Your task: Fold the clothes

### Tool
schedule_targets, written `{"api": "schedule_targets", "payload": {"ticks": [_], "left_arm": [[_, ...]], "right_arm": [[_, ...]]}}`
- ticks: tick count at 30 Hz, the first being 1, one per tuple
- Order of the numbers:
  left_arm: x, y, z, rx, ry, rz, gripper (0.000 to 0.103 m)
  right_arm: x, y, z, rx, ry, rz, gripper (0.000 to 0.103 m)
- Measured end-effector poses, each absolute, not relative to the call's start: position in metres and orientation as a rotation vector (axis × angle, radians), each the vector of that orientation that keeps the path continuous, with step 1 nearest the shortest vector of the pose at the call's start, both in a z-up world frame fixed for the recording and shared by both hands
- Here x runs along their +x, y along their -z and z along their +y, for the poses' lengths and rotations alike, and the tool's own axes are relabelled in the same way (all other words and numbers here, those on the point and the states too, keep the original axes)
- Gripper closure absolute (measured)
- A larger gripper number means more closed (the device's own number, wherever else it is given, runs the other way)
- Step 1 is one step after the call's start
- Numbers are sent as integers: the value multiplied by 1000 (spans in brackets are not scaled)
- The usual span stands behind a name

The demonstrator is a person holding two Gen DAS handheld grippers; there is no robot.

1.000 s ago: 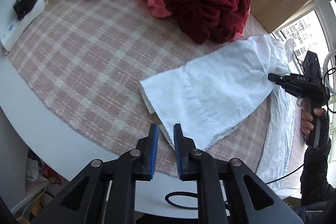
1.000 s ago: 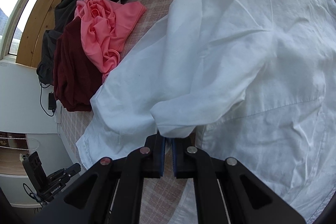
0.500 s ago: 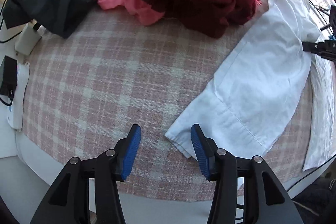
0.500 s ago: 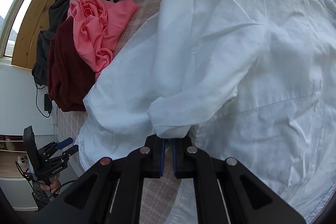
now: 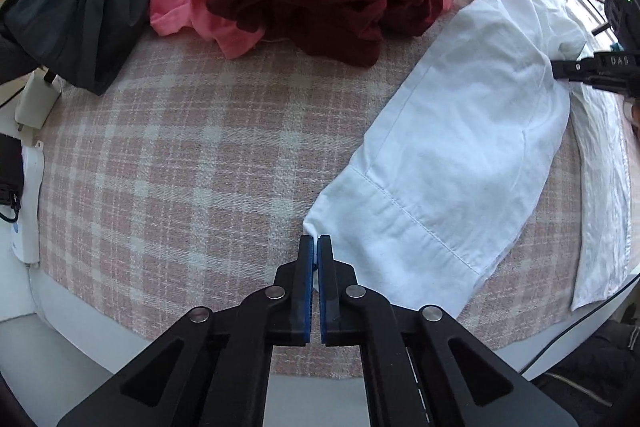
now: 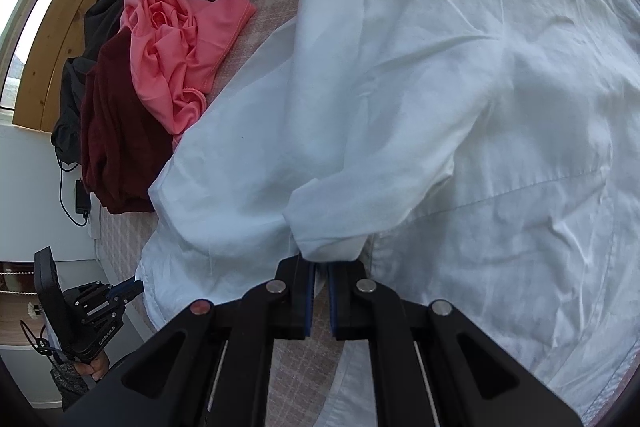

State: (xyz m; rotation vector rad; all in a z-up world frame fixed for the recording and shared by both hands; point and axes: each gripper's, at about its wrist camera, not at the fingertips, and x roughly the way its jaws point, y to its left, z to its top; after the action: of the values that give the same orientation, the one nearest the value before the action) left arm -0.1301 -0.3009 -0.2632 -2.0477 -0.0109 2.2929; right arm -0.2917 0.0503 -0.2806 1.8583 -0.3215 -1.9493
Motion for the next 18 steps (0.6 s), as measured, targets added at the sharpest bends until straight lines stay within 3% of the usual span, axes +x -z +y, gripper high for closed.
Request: {"api": "schedule_targets", "payload": {"ticks": [6,10,11,14,18], "left_arm": [[-130,226,-340,-1938,-2319,-322,102],[-125,239,-339,-2016,-2294,-340,100],[-123,242,-338,-2034,-2295,-336,98],[-112,242,-337,-2056,-2333,-308,76],[-79,228,-310,-1973,-2350,-237,74]], "right_arm": [[-287,280,47,1872,1928,-304,91],[-287,279,45,1864,1950,-284,90],[-288,279,44,1863,1953,-282,90],[-292,279,39,1865,1954,-261,90],[-301,276,39,1864,1974,-264,90]]}}
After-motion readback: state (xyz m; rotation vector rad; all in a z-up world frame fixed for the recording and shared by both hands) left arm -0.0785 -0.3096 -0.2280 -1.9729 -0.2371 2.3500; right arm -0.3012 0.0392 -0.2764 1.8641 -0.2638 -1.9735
